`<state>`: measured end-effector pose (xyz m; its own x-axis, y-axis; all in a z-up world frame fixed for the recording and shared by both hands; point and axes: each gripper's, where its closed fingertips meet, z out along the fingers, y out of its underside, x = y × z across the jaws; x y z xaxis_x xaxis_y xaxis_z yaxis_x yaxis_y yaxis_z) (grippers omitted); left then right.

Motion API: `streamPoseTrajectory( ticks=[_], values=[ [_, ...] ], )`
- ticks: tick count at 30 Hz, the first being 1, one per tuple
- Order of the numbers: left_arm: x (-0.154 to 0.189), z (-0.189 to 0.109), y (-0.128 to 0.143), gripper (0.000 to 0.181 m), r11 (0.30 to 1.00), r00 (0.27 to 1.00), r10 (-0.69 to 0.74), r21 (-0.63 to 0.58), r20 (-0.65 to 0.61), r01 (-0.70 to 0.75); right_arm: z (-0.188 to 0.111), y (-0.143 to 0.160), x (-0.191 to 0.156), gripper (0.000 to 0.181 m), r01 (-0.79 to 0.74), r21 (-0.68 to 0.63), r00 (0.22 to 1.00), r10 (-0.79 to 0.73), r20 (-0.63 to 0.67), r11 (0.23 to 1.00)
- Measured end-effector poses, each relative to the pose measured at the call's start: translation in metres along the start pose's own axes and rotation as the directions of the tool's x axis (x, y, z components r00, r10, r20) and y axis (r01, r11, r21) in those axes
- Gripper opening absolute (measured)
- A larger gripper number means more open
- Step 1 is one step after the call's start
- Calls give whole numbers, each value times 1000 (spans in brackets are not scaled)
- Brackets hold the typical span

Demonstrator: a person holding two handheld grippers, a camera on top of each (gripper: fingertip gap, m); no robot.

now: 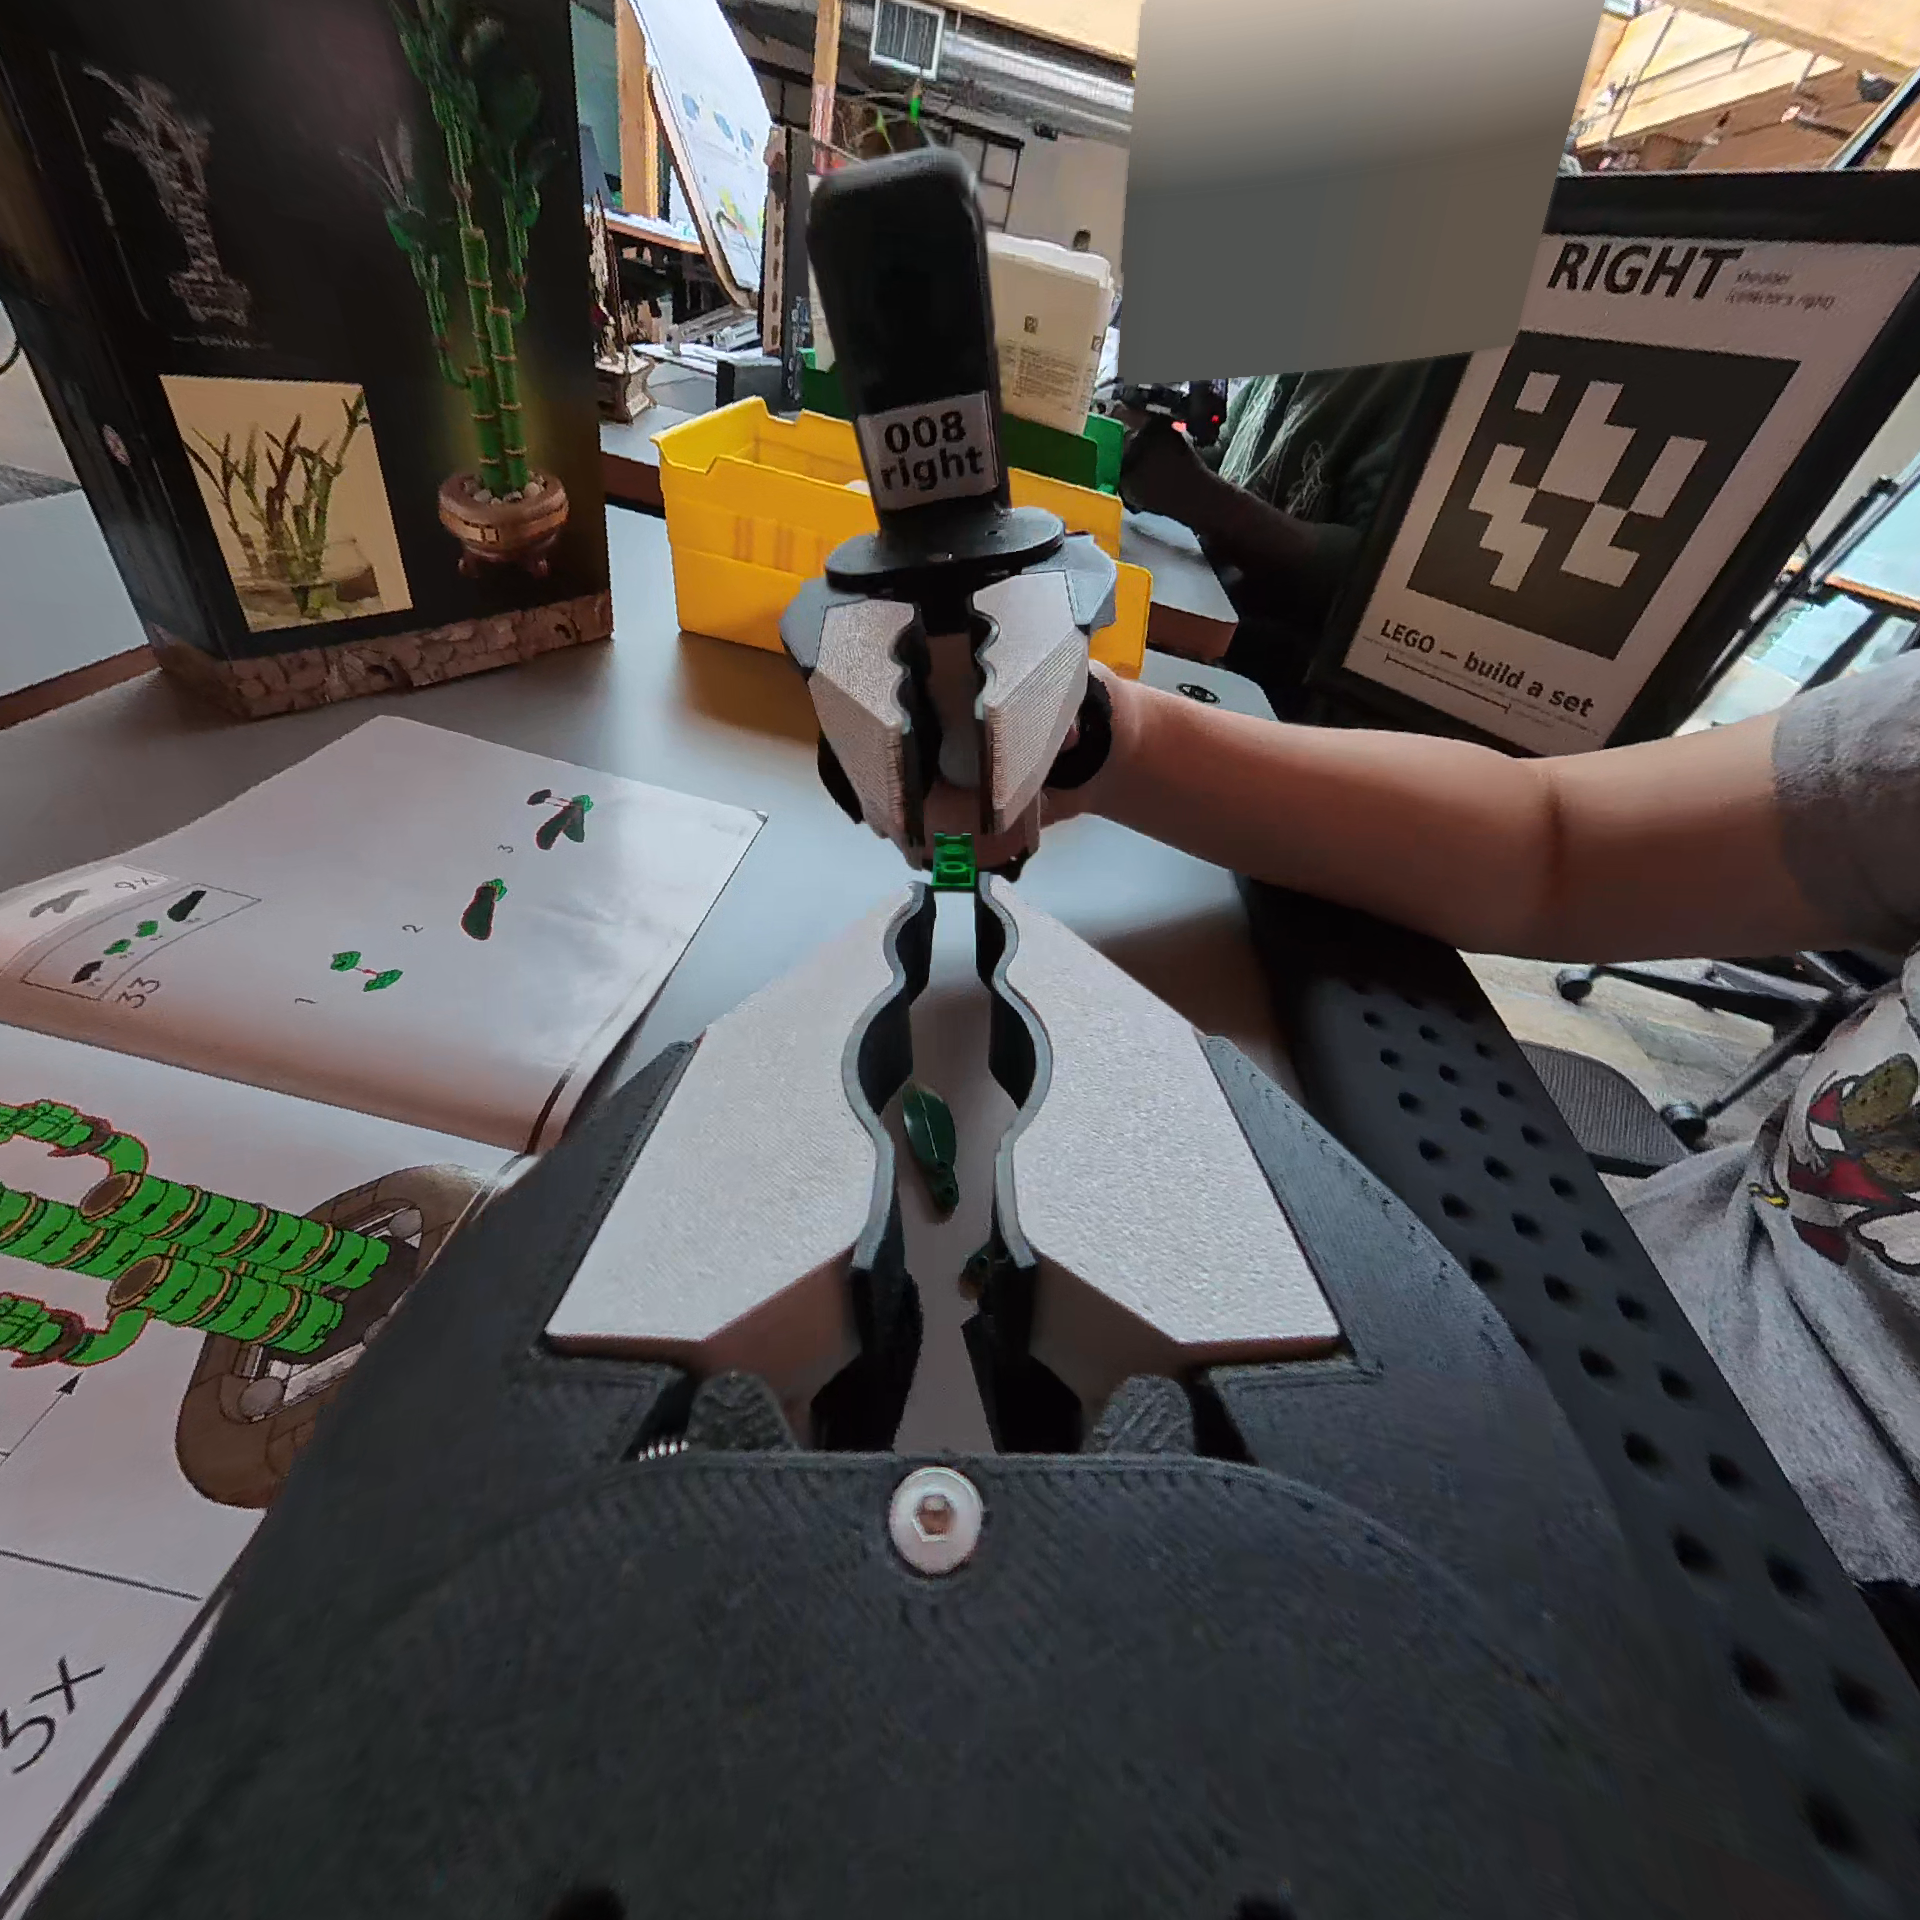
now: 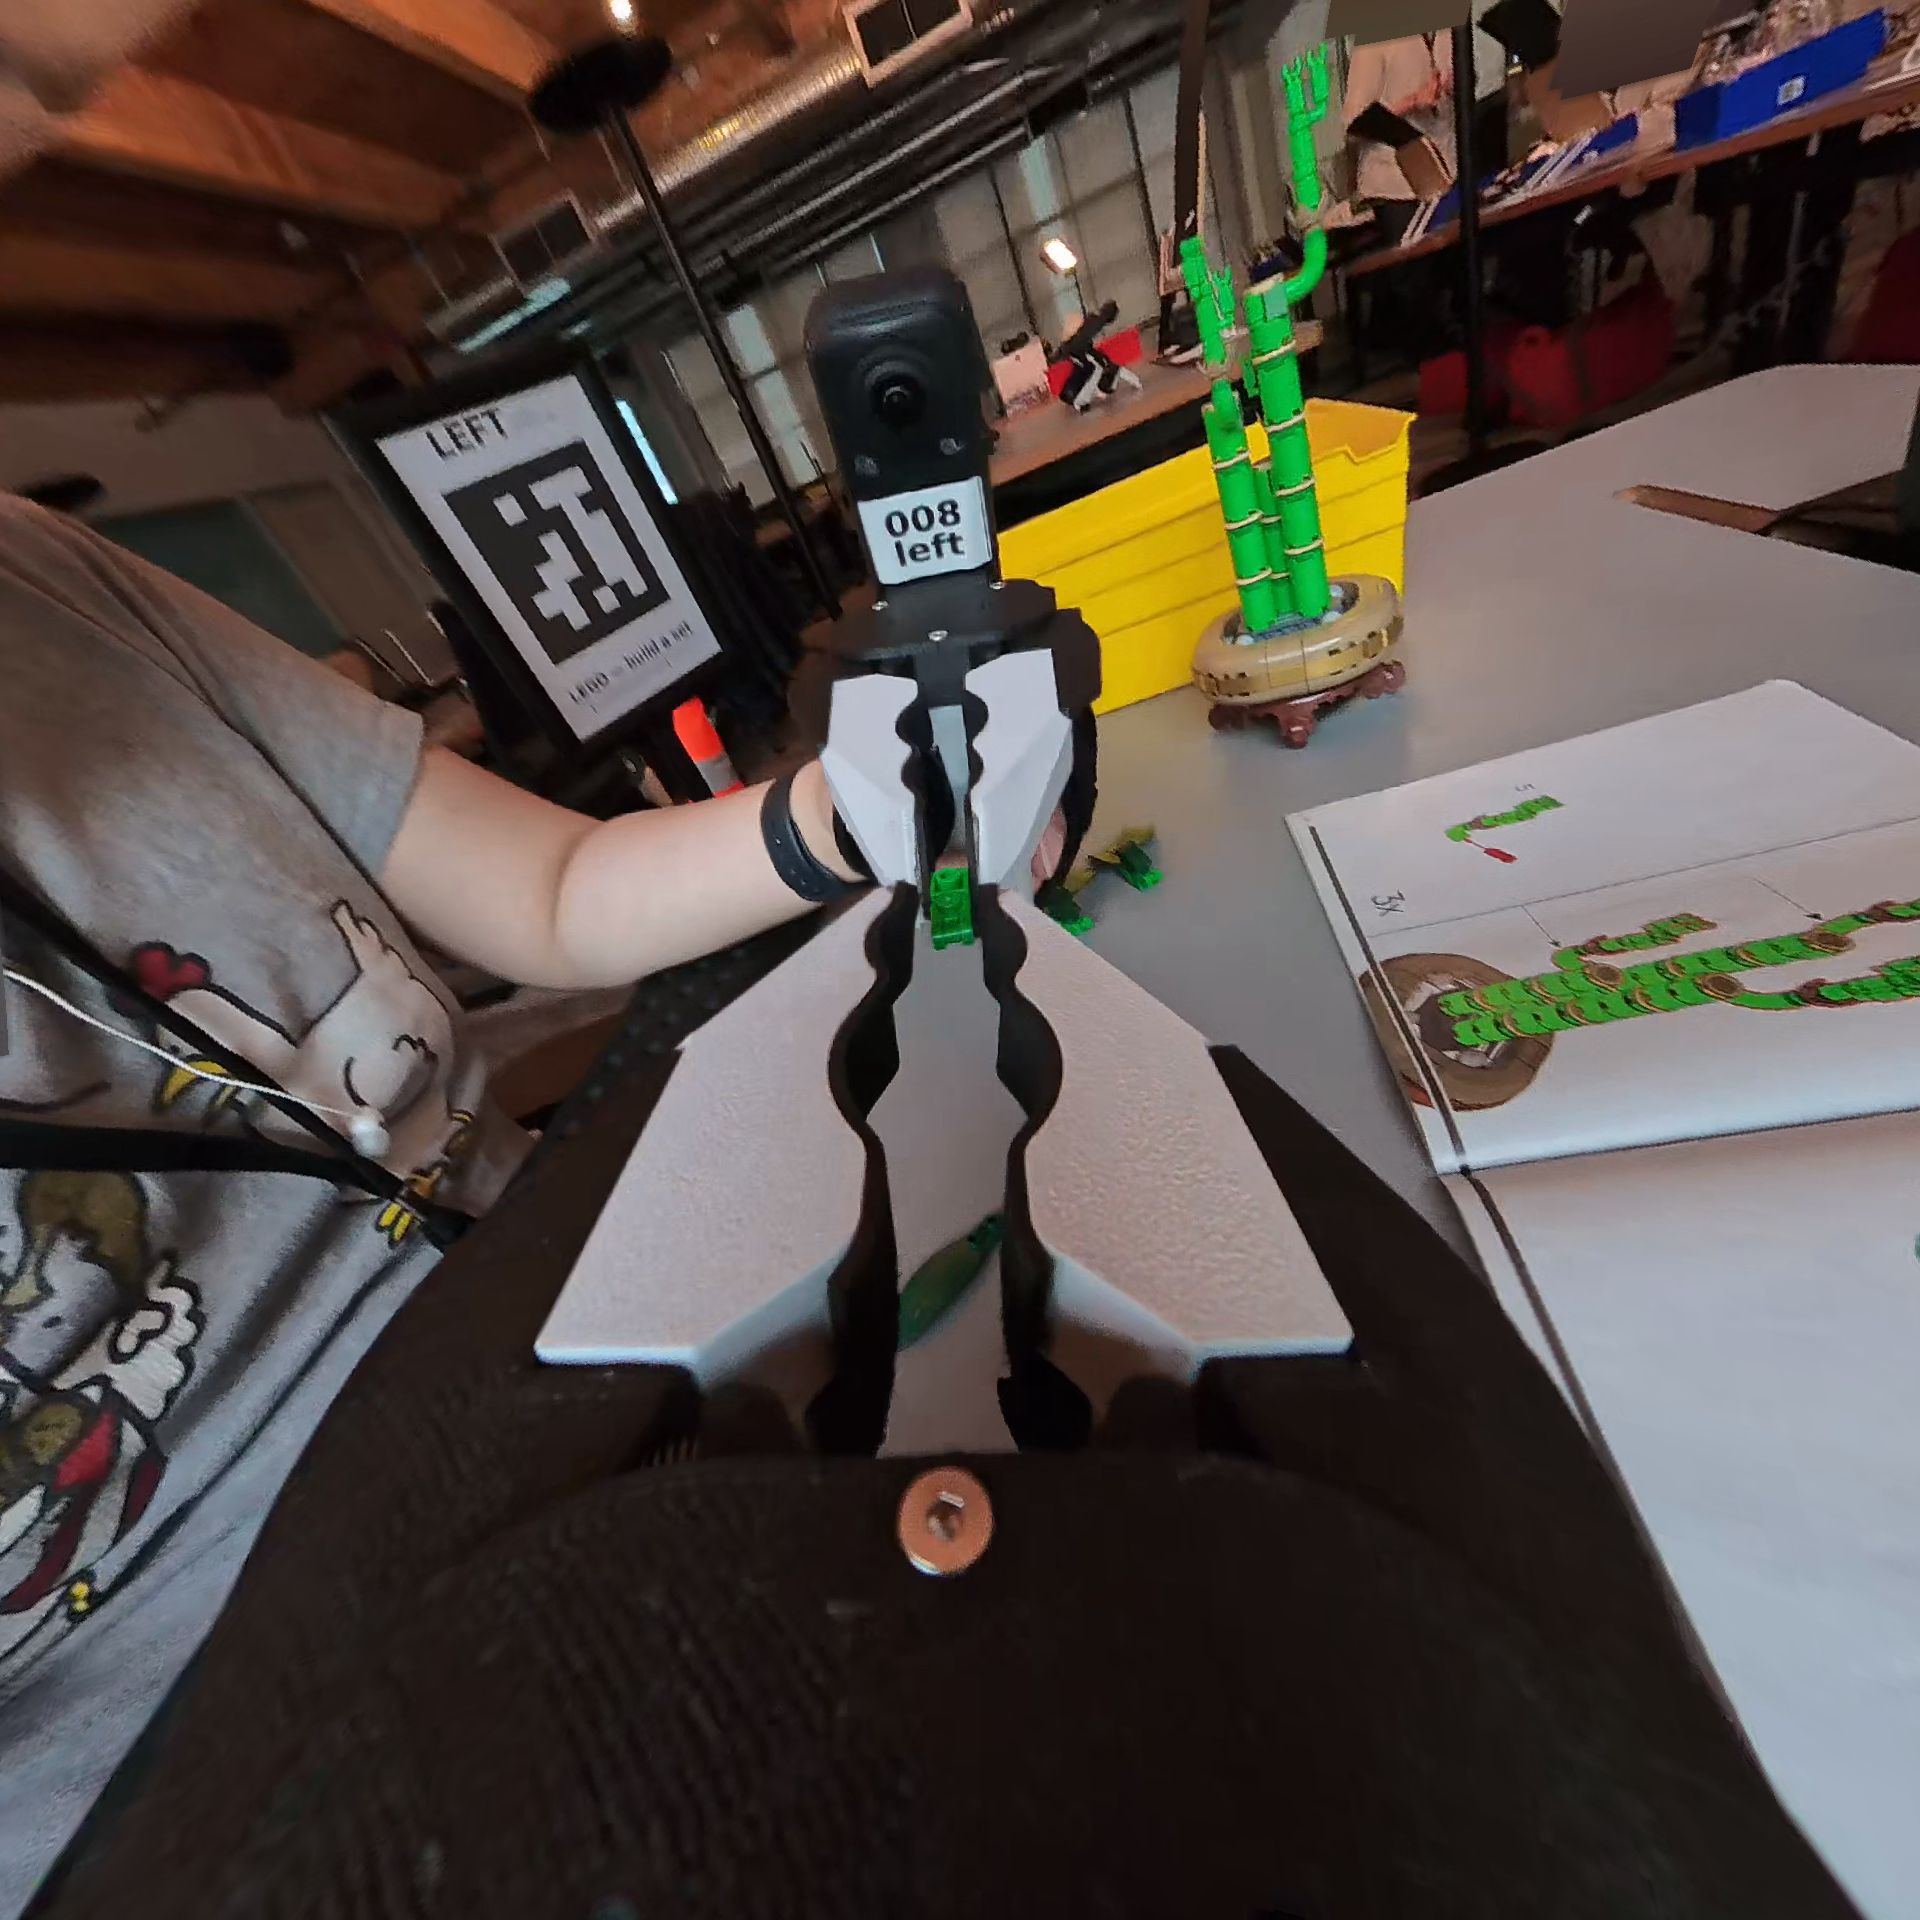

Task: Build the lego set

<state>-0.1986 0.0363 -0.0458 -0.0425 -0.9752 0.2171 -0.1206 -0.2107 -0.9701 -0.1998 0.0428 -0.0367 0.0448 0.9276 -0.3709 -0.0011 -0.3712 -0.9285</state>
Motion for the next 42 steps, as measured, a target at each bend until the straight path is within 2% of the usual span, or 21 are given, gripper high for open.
streamPoseTrajectory(
  ticks=[5,8,14,21,26,27,29,31,33,35,38,42],
  values=[
    [-4,-2,-8,6,999,1000,-14,48,23,13,1,3,5,11,-6,2,1000,6,-9,1000],
    [-2,-3,-15,5,996,1000,-7,93,28,5,3,-6,1,11,-54,66,998,51,35,996],
    [-4,-3,-21,5,990,999,-23,142,40,17,3,-17,1,7,-49,133,998,45,32,990],
    [-3,-4,-27,6,985,998,-3,174,59,-7,7,-18,0,7,-71,150,997,65,47,986],
    [-2,-5,-29,5,979,999,-50,197,19,45,6,-22,0,5,-67,153,997,62,38,986],
    [-5,-7,-30,6,978,998,-55,205,30,47,2,-26,2,5,-70,167,997,67,25,983],
    [-12,-16,-40,20,966,996,-42,259,82,19,-19,-39,10,6,-55,215,998,62,-26,975],
    [-20,-30,-50,27,954,987,-10,296,161,-39,-51,-44,34,6,12,219,979,33,-203,976],
    [-31,-42,-51,28,956,970,15,282,242,-85,-87,-37,62,6,85,147,913,-18,-409,986],
    [-37,-47,-48,28,967,963,22,240,270,-89,-114,-26,77,6,102,66,856,-54,-514,993],
    [-41,-46,-36,26,987,965,-1,157,263,-42,-133,-23,81,6,105,62,843,-56,-535,993],
    [-45,-43,-18,19,1000,958,19,16,286,-25,-140,-21,84,6,90,77,845,-35,-534,993]
  ],
)
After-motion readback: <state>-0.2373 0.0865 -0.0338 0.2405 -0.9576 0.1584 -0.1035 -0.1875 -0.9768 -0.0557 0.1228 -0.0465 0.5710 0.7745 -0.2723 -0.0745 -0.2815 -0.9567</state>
